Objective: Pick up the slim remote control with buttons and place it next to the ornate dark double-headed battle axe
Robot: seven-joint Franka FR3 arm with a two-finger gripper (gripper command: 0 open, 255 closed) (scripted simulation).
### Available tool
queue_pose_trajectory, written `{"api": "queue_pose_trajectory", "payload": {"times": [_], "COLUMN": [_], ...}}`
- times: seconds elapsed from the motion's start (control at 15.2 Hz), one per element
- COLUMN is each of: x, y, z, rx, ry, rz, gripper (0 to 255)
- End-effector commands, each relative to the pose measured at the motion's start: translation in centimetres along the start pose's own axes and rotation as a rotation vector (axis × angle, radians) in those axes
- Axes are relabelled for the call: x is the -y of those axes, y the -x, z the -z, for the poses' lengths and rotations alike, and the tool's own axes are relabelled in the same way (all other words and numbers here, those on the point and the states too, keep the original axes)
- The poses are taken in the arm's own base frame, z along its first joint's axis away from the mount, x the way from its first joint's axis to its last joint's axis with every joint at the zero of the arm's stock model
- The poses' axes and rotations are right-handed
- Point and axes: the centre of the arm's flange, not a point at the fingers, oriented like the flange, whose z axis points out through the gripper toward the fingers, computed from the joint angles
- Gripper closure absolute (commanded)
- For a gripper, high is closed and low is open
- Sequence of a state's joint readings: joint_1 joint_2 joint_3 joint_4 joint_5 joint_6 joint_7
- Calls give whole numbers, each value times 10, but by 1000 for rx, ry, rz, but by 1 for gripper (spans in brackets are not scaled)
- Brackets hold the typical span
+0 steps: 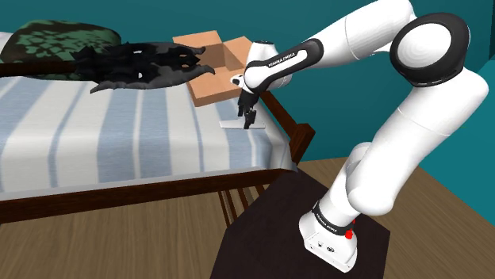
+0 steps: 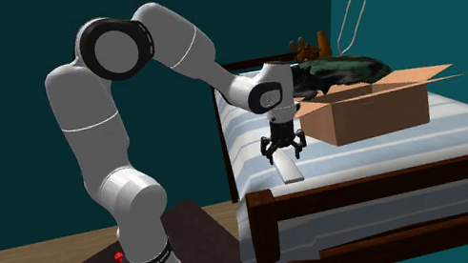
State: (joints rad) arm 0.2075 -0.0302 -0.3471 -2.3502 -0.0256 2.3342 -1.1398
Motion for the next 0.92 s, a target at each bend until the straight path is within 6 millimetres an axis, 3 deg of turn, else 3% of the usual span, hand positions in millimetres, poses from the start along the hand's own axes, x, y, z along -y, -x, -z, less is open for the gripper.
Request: {"api": "queue_pose_trajectory", "payload": {"times": [0.0,0.46,0.53,0.86], "x": [2,2,2,1], "y": [-4,-4,-3,-3], "z": [-10,-10,-10,-7], "rx": [5,5,5,5], "ry": [-7,-7,-7,-7], "rz": [8,8,8,8], "gripper": [0,0,255,255]}}
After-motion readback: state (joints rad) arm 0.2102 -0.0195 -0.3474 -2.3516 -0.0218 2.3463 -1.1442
